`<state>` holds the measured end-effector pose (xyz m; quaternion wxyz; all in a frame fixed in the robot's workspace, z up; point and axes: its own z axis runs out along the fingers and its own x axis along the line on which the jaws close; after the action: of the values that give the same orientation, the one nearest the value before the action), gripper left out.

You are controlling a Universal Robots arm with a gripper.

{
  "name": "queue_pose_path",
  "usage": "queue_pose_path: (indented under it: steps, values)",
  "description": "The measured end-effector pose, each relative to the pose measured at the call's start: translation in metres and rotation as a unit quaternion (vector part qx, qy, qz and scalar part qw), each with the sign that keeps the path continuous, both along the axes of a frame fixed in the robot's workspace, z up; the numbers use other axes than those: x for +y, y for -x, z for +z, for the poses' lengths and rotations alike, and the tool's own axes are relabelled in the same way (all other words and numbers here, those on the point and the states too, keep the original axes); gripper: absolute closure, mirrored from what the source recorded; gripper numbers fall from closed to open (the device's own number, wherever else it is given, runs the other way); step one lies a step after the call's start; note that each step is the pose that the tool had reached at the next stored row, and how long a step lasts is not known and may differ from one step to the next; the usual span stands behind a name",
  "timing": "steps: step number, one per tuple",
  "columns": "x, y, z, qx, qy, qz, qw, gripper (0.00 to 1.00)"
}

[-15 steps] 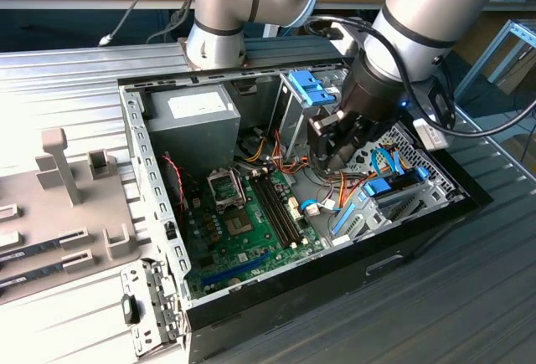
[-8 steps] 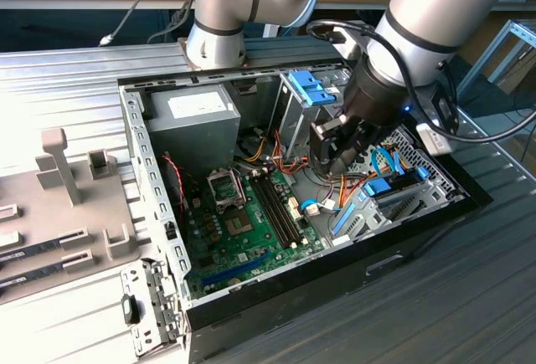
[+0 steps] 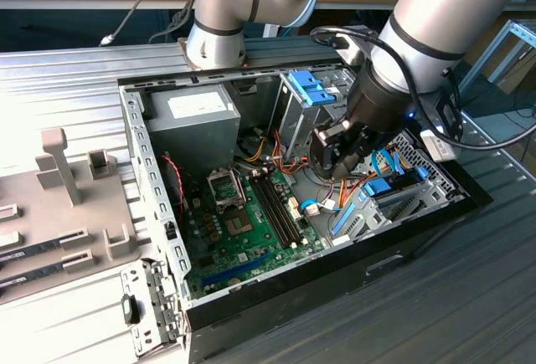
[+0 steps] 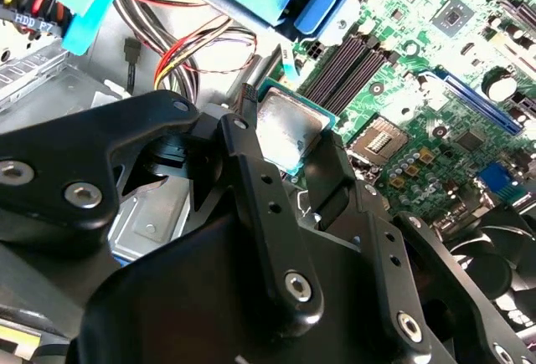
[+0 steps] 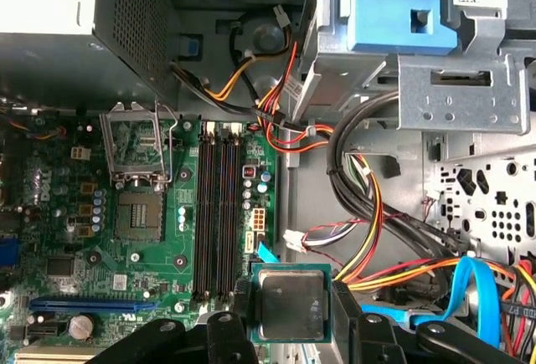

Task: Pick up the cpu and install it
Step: 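Pick up the cpu and move it towards the insertion slot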

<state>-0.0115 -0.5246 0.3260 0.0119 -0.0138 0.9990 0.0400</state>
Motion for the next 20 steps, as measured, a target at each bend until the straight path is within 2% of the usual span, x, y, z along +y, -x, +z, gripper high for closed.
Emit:
queue_pose_path:
  steps: [11,13,17,20]
  values:
    - [-0.0079,0.0,-0.0022,0.0,0.0,0.0,1.0,0.53]
    - [-0.011,0.0,-0.0031,0.0,0.0,0.0,1.0,0.53]
    - [-0.0107,0.0025,-0.0038,0.0,-0.0001,0.0,1.0,0.53]
    - [-0.0083,0.0072,-0.0042,0.0,0.0,0.0,1.0,0.53]
